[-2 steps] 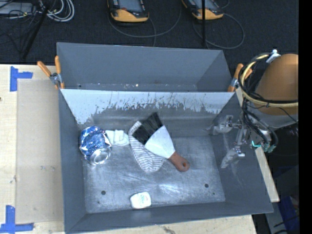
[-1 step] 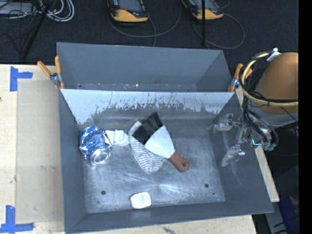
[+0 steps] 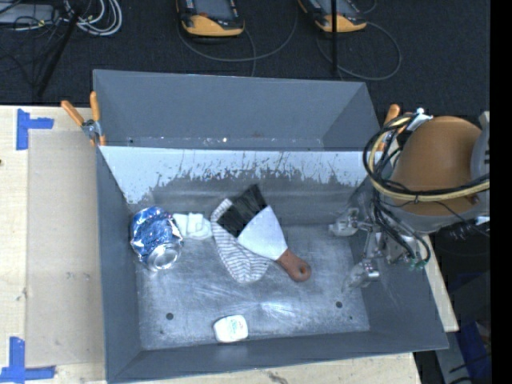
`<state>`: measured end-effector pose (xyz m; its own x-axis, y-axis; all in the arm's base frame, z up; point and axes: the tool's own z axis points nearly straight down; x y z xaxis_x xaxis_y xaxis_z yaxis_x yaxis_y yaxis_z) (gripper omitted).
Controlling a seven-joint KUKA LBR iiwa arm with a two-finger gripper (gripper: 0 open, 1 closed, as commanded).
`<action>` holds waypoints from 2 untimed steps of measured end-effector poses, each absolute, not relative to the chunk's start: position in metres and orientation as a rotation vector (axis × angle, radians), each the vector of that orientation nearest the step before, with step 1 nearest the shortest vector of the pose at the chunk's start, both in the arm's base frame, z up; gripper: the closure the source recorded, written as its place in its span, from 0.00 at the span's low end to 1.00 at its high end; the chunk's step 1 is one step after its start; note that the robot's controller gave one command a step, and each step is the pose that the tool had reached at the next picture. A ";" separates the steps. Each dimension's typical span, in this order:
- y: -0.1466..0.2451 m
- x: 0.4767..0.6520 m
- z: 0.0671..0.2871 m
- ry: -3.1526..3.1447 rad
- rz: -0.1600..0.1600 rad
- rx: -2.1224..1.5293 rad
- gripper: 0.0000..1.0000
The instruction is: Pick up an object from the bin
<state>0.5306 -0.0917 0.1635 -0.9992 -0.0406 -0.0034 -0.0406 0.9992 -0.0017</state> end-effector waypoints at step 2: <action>-0.009 0.560 0.081 3.116 0.003 -0.246 1.00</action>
Offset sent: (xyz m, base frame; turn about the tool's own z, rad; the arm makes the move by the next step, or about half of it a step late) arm 0.0221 0.0808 -0.0935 -0.1162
